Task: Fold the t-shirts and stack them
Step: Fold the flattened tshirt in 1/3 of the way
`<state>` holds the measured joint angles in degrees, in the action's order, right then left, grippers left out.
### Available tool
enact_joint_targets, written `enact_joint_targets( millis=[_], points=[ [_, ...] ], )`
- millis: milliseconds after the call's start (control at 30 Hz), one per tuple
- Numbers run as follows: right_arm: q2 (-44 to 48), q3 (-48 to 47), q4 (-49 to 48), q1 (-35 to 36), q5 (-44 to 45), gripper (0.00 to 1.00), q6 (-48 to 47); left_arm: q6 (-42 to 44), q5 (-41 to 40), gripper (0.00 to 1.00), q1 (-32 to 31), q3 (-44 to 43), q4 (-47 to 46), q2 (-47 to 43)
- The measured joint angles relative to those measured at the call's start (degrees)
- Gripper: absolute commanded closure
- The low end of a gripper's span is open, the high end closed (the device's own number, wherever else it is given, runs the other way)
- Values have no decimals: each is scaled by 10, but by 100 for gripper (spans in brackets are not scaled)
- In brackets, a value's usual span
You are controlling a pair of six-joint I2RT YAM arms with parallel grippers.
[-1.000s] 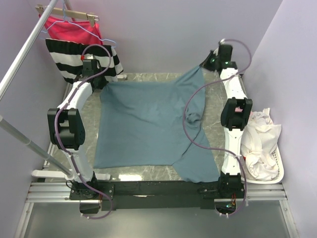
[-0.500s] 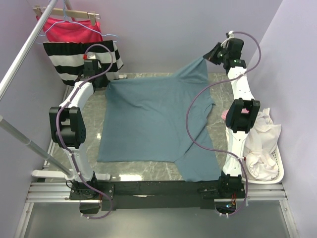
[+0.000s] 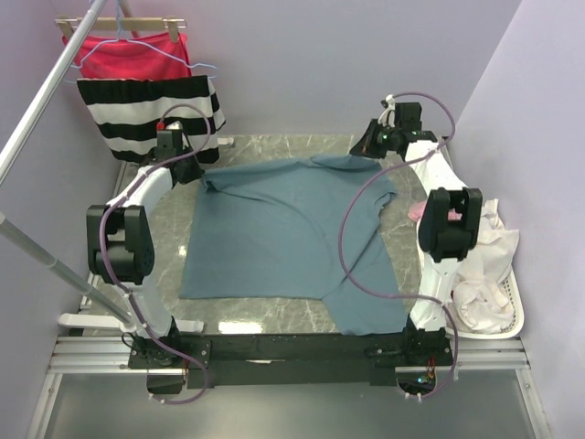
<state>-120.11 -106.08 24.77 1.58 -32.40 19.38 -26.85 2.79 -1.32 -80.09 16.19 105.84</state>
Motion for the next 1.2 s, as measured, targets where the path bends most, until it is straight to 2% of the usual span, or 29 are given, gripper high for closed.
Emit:
enact_joint_targets(
  millis=[200,467,600,833,1100,1133,1167,1200],
  points=[
    [141,134,-2,21,28,100,-8,1,-1,99,0,23,9,-43],
    [297,301,8,21,170,100,3,1,-32,99,0,82,35,-58],
    [291,349,25,21,231,100,18,0,-62,99,1,99,61,-52],
    [263,372,53,21,300,100,37,-1,-95,99,2,91,76,-17],
    [329,442,71,22,358,100,52,-9,-98,99,2,90,89,-12],
    [338,447,74,23,356,93,52,-9,-96,99,3,90,89,-12],
    [341,448,77,24,353,77,52,-9,-94,99,3,90,90,-12],
    [342,448,78,28,347,55,53,-9,-92,94,3,90,91,-12]
  ],
)
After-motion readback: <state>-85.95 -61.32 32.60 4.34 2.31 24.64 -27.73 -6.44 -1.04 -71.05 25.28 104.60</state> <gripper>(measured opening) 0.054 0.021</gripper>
